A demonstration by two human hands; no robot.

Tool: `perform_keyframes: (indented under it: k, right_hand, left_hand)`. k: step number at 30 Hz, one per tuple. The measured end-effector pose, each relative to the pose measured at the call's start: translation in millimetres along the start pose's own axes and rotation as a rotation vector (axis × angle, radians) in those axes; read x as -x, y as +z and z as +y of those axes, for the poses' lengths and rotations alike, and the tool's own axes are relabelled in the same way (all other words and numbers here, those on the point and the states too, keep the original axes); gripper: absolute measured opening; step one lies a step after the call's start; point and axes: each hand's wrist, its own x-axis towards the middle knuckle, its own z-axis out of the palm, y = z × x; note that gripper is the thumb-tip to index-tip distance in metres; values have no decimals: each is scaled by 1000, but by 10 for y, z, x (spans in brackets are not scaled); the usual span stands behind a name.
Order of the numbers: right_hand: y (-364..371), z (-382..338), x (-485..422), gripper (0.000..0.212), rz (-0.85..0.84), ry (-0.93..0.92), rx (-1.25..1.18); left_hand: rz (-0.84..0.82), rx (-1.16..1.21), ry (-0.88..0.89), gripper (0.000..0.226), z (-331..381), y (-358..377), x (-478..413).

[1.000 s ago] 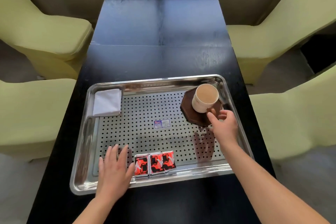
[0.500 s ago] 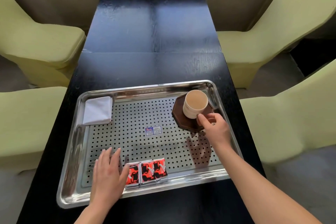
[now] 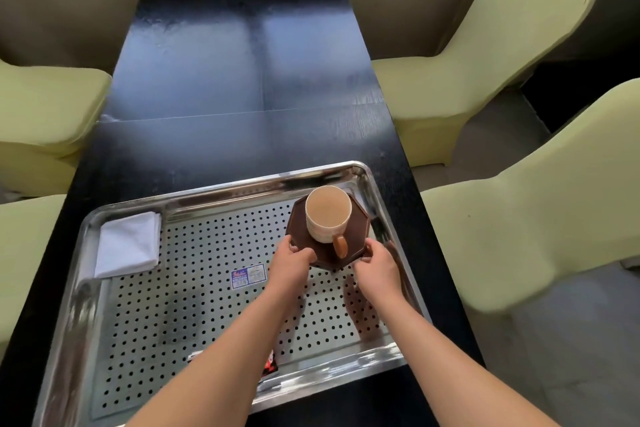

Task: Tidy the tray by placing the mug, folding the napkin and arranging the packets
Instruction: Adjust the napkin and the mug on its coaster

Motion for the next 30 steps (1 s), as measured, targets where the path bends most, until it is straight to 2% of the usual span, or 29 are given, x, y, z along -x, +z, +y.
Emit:
perform_keyframes:
  k: [1,4,5,8,10,12,14,15,17,18,20,22,26,30]
  right_hand:
    - [-2,5,-10,58,-5,-1,11]
    - [18,24,2,60,-21,-15,21]
    - [28,31,16,61,-20,-22,22]
    - [61,48,59,65,-17,-35,46]
    - [75,49,69,66,-19,-39,57]
    - [80,38,60,66,-17,-44,66]
    - [82,27,48,67,-15,-45,75]
    - [81,26,45,67,-15,-46,77]
    - [79,25,39,67,-15,-49,82]
    - [74,24,36,67,-15,-49,83]
    - [66,20,35,67,-18,-55,92]
    - [67,27,36,66,-31,-90,141]
    - [91,60,52,65,-56,-163,264]
    - [90,71,56,64,-54,-185,272]
  left_hand:
    - [21,25,-11,64,3,15,-21]
    - [97,61,-16,31,7,1,-65]
    - [100,80,-14,33,12,-12,-77]
    - [75,143,-24,69,44,-37,-125]
    - [67,167,-7,72,71,-27,-145]
    - [58,185,10,67,90,-20,-173]
    - [49,198,25,47,129,-22,-156]
    - [38,199,34,48,130,-27,-161]
    - [25,208,30,69,119,-46,-188]
    - [20,213,41,73,112,-51,-184]
    - [18,243,59,61,92,-59,-167]
    - [21,302,53,38,77,-56,-159]
    - [11,369,59,41,71,-44,-170]
    - [-29,325,85,40,102,-43,-161]
